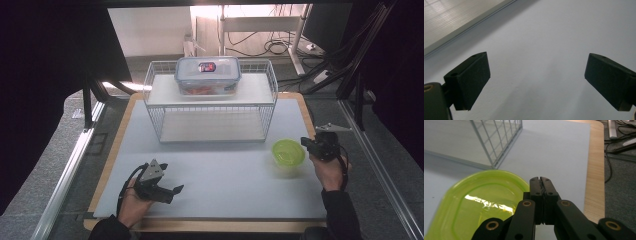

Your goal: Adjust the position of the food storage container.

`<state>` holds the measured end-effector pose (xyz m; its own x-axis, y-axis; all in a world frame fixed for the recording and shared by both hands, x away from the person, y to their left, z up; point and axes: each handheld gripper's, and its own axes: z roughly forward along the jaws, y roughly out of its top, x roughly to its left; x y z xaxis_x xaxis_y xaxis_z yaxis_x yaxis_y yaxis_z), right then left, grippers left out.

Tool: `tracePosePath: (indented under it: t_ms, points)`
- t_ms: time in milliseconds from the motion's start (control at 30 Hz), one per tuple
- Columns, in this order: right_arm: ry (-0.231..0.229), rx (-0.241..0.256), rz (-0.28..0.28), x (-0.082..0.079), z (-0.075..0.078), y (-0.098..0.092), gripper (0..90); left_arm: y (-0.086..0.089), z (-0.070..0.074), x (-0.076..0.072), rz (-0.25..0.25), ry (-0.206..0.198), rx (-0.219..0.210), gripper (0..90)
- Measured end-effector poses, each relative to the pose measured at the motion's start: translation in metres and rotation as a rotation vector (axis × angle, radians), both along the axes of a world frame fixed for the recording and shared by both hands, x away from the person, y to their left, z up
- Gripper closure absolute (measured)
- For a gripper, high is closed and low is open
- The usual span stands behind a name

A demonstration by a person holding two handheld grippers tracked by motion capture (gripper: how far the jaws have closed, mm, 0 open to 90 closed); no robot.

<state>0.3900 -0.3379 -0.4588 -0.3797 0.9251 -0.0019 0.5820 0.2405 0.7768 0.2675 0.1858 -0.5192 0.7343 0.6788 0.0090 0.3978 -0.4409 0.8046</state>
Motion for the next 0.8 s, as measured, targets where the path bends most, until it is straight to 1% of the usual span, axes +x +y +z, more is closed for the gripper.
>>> tracePosePath:
  t_ms: [133,233,367,500,667,800]
  points:
    - [0.016,-0.018,-0.011,0.003,-0.008,-0.003,88.2,-0.001,-0.001,0.000,-0.005,0.002,0.008,6.2]
    - [0.030,-0.022,-0.016,0.004,-0.011,-0.004,88.1,-0.002,-0.001,0.000,-0.009,0.003,0.012,6.2]
    - [0.051,-0.027,-0.010,0.004,-0.015,-0.003,87.9,-0.003,-0.003,0.000,-0.016,0.009,0.027,6.2]
    - [0.068,-0.026,-0.001,0.003,-0.018,0.000,87.9,-0.005,-0.002,-0.001,-0.024,0.005,0.034,6.2]
    - [0.078,-0.015,0.020,-0.002,-0.019,0.007,88.0,-0.004,-0.002,-0.001,-0.023,0.004,0.035,6.4]
    - [0.091,0.007,0.043,-0.005,-0.020,0.015,88.1,-0.004,-0.002,-0.001,-0.021,0.001,0.032,6.4]
